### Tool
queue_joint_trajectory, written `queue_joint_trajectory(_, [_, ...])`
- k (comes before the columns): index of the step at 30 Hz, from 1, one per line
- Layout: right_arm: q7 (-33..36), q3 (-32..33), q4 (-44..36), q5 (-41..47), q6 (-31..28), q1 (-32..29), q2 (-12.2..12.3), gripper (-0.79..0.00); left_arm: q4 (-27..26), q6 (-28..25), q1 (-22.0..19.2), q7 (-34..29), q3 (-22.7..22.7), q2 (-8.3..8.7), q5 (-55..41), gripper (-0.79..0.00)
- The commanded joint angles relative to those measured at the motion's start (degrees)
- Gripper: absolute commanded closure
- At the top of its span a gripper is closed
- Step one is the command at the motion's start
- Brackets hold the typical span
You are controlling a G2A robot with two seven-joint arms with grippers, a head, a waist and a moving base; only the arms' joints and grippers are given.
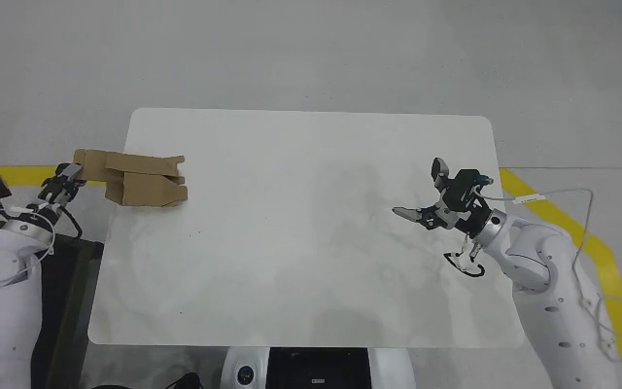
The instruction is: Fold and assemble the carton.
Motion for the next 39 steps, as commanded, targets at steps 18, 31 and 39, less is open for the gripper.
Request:
queue_joint_trajectory(18, [0.0,0.0,0.0,0.0,0.0,0.0,0.0,-0.785,-8.1,-0.1,-8.0,-5.0,9.1,-2.05,-11.3,0.000])
queue_joint_trajectory(31, [0.0,0.0,0.0,0.0,0.0,0.0,0.0,-0.785,-10.4,-1.6,-12.9,-10.6,20.6,-4.62,-17.0,0.000])
queue_joint_trajectory(39, [0.0,0.0,0.0,0.0,0.0,0.0,0.0,-0.785,-11.7,-3.4,-17.0,-14.1,27.2,-6.15,-16.9,0.000])
